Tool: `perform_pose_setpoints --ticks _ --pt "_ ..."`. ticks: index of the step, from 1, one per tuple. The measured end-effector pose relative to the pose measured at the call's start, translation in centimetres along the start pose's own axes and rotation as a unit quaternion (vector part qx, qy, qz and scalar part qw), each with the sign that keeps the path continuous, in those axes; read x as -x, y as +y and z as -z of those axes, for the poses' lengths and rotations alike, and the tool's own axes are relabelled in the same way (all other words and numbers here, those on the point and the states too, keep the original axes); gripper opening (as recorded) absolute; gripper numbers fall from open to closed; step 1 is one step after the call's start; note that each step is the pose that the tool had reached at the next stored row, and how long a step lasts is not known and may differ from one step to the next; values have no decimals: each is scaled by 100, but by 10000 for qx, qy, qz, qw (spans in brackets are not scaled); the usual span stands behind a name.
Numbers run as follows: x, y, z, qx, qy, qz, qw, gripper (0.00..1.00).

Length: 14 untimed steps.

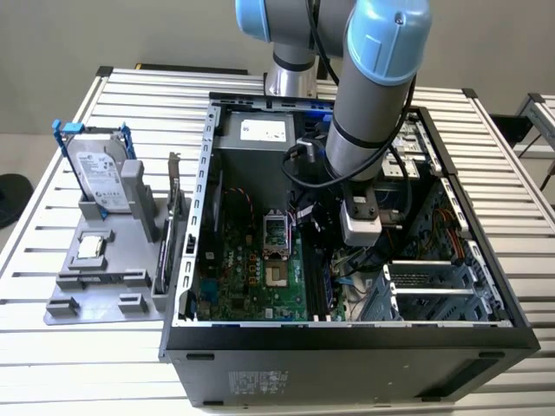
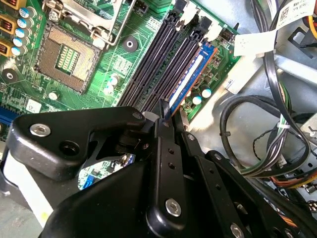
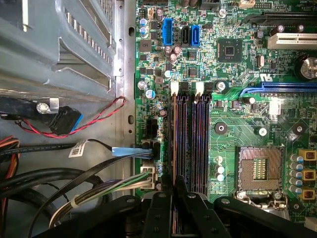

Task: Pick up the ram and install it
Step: 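Insert the ram into the slot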

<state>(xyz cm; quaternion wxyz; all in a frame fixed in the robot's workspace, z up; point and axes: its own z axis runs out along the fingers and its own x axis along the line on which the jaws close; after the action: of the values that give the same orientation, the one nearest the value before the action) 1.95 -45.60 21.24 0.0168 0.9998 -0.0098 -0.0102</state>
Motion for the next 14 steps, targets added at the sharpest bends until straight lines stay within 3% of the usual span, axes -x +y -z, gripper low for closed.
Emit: perform_pose_setpoints --ticks 14 --pt "14 1 14 1 -1 -18 10000 0"
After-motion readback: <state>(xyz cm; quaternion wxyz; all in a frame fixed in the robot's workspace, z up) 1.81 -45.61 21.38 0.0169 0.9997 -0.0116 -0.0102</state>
